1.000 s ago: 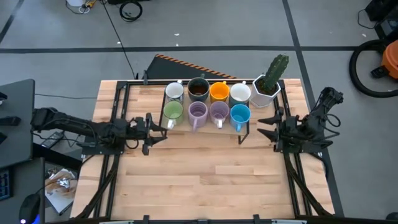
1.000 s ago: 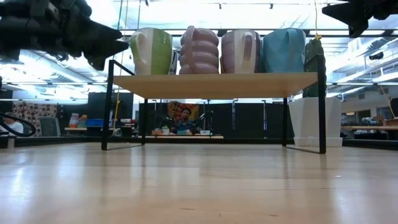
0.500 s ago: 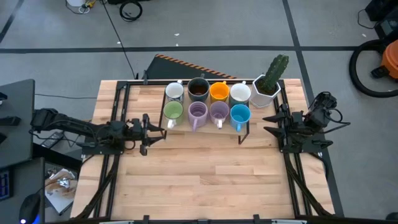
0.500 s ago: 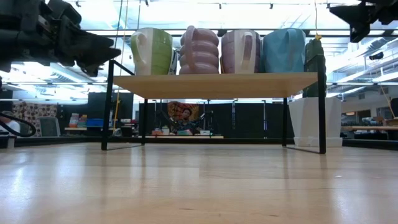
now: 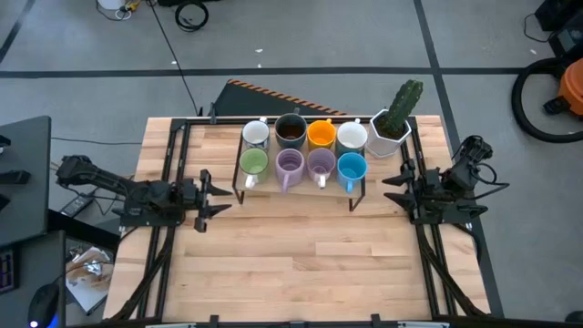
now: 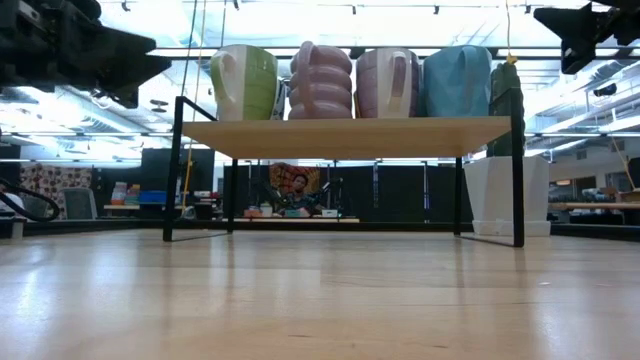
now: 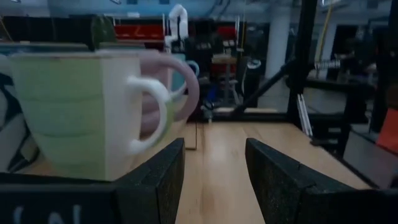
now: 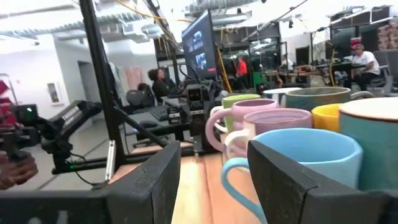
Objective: Place coffee mugs
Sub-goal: Return to Home Position
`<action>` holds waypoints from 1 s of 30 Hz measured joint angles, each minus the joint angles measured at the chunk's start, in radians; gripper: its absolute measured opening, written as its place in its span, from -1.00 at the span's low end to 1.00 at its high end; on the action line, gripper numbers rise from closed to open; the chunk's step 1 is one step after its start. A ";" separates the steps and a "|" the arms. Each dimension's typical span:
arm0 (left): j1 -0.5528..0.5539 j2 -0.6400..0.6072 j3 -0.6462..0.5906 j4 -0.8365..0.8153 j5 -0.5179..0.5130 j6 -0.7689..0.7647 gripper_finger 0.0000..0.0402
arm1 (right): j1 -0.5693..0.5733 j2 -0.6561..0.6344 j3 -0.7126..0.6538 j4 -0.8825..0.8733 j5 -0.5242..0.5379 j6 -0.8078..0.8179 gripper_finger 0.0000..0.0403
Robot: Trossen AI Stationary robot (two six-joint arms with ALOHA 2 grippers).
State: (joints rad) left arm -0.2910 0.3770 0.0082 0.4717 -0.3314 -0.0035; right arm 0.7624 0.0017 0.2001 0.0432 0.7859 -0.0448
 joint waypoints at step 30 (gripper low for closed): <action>-0.026 -0.011 -0.001 0.031 -0.008 -0.137 -0.12 | 0.000 0.005 -0.194 0.280 -0.029 0.227 -0.04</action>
State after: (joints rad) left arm -0.3172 0.3656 0.0074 0.5026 -0.3397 -0.1406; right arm 0.7624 0.0063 0.0059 0.3233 0.7570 0.1818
